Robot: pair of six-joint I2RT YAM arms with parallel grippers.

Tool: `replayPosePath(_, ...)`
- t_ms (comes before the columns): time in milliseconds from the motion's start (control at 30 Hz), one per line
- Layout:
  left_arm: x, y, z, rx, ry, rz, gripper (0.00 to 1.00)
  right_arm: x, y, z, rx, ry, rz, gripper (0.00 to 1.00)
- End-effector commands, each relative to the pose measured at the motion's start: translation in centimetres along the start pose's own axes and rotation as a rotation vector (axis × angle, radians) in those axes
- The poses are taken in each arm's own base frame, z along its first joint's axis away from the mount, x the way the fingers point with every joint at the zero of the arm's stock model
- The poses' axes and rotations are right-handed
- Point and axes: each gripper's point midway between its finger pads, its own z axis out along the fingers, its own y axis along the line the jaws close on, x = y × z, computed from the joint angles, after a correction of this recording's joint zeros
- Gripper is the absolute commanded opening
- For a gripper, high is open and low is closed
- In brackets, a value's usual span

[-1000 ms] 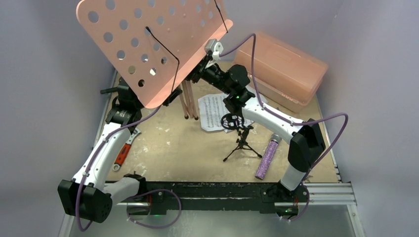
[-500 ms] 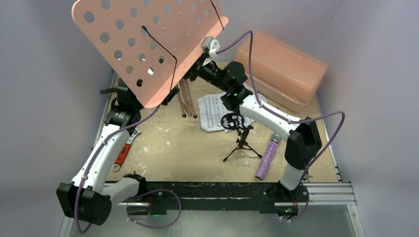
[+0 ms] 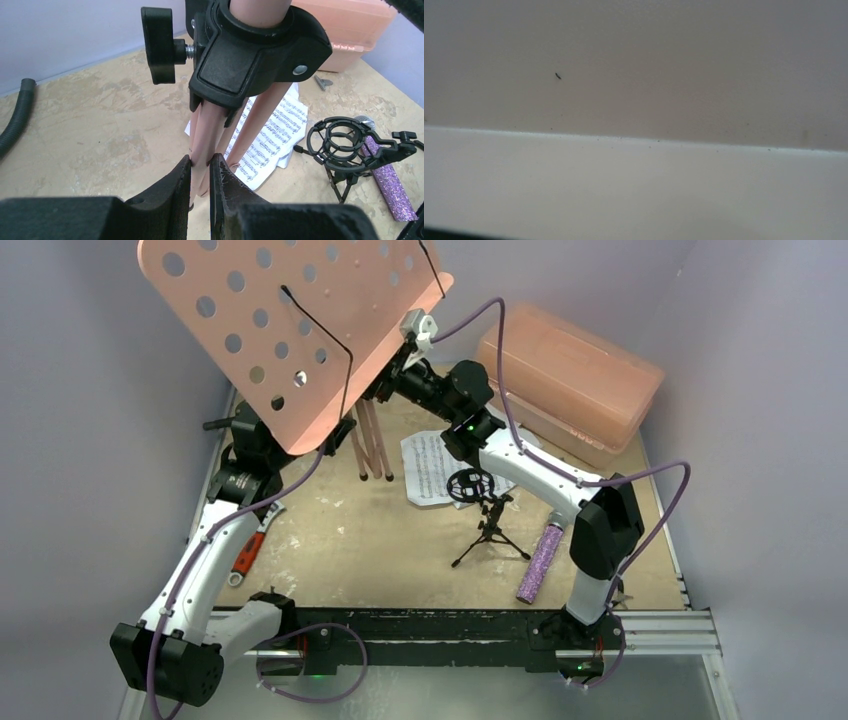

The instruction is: Set up the instrument practice props

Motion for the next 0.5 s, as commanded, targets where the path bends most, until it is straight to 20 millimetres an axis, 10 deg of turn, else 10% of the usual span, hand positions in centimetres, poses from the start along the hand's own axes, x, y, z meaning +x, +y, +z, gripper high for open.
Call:
replayPosePath(0,4.4,6.6,-1.1,-0.314,0.139,-0.007,0.0,-23.5,7.4,-2.4,-0.184,-0.567,-0.192,0.0)
replayPosePath(467,6.2,8.5,-1.2,-0.42,0.21,-0.024,0.0,-25.8,8.9,-3.4,-0.226,-0.62,-0.203,0.0)
